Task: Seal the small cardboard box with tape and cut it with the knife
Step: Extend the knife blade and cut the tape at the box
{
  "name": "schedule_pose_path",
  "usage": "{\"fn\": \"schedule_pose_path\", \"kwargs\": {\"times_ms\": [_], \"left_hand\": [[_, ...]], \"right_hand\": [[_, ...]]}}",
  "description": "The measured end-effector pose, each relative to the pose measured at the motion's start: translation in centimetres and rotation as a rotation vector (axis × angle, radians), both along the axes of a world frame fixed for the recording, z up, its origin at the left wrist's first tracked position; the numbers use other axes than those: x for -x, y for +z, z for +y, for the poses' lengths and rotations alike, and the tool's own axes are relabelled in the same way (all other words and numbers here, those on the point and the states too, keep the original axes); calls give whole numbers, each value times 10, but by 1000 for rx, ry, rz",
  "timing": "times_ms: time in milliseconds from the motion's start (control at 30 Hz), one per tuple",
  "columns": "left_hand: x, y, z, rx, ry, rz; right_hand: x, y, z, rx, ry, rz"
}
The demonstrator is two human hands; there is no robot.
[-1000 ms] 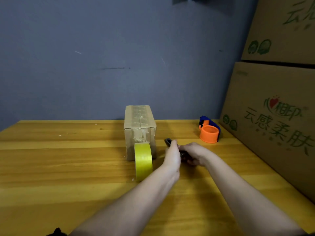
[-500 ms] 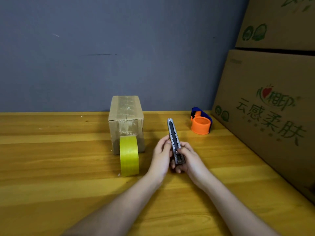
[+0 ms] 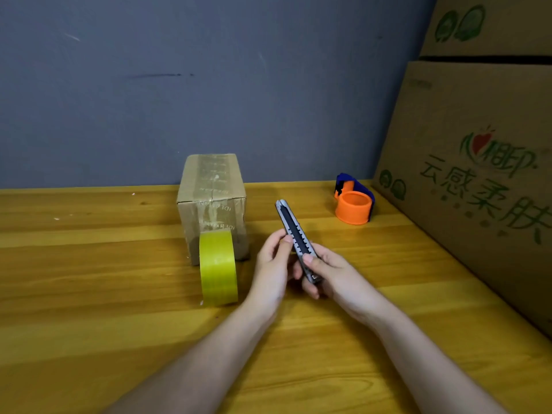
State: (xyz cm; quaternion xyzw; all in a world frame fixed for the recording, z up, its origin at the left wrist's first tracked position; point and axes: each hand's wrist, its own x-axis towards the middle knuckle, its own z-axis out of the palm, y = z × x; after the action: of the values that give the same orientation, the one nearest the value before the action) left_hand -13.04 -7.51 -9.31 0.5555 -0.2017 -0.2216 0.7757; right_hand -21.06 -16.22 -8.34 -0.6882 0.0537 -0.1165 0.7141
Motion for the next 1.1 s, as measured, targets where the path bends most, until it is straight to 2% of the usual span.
{"fn": "schedule_pose_path", "kwargs": {"times_ms": [200, 333, 600, 733, 900, 1100], "left_hand": [[5, 3, 2, 26, -85, 13], [4, 5, 4, 32, -74, 25], [3, 4, 6, 27, -25, -27], [2, 4, 5, 60, -1, 43], [4, 7, 7, 76, -33, 48], [7, 8, 7, 46, -62, 8]], "right_hand": [[-1, 1, 4, 82, -207, -11], [-1, 1, 3, 212, -309, 1], [-2, 1, 8, 106, -138, 32], [0, 4, 6, 80, -81, 29], [2, 4, 6, 192, -132, 46], [2, 5, 2, 227, -273, 36]]}}
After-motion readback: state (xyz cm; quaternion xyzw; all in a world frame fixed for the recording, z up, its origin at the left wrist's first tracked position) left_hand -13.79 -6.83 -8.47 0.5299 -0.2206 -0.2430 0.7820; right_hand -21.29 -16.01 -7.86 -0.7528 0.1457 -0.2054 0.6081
